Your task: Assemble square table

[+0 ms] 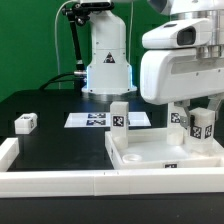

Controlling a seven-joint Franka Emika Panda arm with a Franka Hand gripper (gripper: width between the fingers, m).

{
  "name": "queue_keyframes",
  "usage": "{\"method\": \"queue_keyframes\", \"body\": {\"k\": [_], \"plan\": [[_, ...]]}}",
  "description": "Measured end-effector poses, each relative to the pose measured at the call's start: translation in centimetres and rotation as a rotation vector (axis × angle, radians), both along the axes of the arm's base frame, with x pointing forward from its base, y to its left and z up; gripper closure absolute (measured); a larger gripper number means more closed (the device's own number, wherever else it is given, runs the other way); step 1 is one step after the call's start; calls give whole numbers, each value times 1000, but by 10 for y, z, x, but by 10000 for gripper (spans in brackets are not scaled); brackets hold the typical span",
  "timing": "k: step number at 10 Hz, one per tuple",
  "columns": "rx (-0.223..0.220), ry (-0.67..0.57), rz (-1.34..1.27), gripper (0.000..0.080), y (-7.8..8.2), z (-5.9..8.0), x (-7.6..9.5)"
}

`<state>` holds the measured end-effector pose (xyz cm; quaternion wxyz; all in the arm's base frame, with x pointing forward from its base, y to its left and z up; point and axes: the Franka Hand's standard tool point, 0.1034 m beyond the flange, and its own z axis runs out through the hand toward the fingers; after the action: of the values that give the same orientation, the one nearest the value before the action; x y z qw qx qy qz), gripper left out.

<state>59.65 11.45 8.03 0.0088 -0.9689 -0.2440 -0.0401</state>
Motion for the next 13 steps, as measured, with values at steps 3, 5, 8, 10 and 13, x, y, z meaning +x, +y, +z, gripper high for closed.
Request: {"method": "queue_keyframes", "body": {"k": [3,5,8,10,13], "plan": [[5,3,-64,509,0,0,0],[18,9,-223,509,0,0,0],[33,16,-412,508,1,0,0],[47,28,-621,508,1,-2,-2],[64,38,-877,508,3,-2,-3]]}}
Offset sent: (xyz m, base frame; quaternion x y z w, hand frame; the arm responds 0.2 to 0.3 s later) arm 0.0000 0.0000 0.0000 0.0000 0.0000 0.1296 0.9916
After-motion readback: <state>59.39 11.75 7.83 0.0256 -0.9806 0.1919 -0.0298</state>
